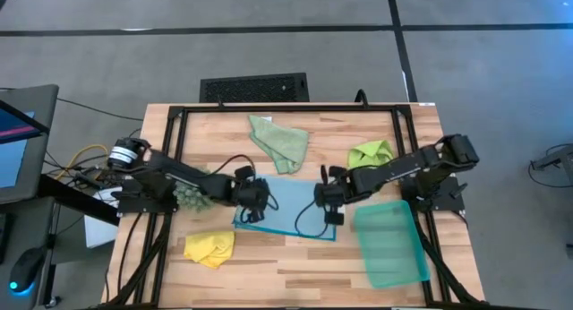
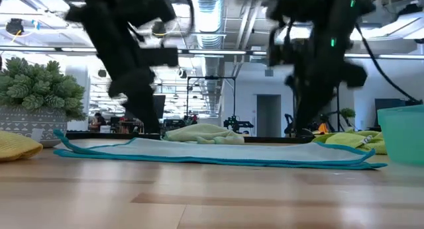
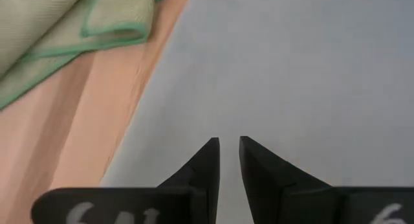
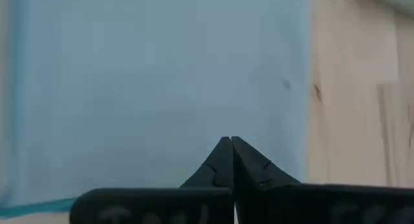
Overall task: Fold microfiber towels
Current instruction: Fold the blue microfiber cloth
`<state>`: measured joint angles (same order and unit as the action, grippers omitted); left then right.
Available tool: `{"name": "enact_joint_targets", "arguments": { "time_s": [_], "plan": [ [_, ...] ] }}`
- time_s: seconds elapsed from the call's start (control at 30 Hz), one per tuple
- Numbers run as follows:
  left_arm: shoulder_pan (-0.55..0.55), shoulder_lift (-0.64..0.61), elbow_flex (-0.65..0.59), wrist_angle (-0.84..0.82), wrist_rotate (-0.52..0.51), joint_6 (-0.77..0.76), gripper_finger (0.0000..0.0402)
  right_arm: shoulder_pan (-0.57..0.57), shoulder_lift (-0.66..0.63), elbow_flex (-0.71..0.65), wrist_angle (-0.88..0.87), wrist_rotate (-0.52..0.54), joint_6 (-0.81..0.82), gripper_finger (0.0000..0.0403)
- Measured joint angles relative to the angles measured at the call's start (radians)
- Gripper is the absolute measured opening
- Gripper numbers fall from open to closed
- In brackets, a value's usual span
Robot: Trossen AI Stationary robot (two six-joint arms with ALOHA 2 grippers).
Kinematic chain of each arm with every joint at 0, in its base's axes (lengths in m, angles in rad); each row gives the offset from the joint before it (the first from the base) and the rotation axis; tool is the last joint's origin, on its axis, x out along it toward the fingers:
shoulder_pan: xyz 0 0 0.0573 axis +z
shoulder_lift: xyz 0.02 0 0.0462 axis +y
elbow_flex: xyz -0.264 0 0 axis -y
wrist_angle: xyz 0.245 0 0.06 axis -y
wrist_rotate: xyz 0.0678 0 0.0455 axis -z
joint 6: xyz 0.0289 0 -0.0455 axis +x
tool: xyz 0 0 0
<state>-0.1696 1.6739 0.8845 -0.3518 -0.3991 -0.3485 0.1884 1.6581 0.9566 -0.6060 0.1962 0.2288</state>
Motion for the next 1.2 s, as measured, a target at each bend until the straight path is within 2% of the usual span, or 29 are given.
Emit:
{"name": "enact_joint_targets", "arguments": {
  "time_s": [0.13, 0.27, 0.4, 0.53, 0.63, 0.73, 0.93, 1.1, 1.2],
  "plan": [
    [0.058, 0.088, 0.0, 0.04, 0.031, 0.037, 0.0051, -0.067, 0.0, -0.071, 0.009, -0.014, 0.01, 0.0022],
    [0.082, 0.119, 0.006, 0.072, 0.038, 0.025, 0.0051, -0.118, 0.0, -0.101, -0.014, -0.014, 0.013, 0.0015],
    [0.057, 0.071, 0.012, 0.036, 0.039, 0.014, 0.0051, -0.167, 0.0, -0.104, -0.008, -0.013, -0.025, 0.0011],
    [0.019, -0.009, 0.022, 0.028, -0.029, -0.009, 0.0051, -0.212, 0.0, -0.103, 0.002, 0.024, -0.083, 0.0016],
    [0.01, -0.018, 0.016, -0.007, -0.084, -0.013, 0.0051, -0.239, 0.0, -0.105, 0.002, 0.045, -0.126, 0.0018],
    [0.019, -0.019, -0.003, 0.063, -0.102, -0.002, 0.0051, -0.258, 0.0, -0.113, 0.005, 0.045, -0.163, 0.0016],
    [0.088, 0.024, -0.065, 0.191, -0.106, 0.027, 0.0051, -0.254, -0.007, -0.112, 0.003, 0.045, -0.201, 0.0015],
    [0.14, 0.04, -0.069, 0.19, -0.103, 0.047, 0.0051, -0.196, -0.091, -0.097, -0.007, 0.042, -0.201, 0.0014],
    [0.162, 0.045, -0.07, 0.165, -0.08, 0.056, 0.0051, -0.16, -0.126, -0.094, 0.019, -0.042, -0.203, 0.0013]
  ]
}}
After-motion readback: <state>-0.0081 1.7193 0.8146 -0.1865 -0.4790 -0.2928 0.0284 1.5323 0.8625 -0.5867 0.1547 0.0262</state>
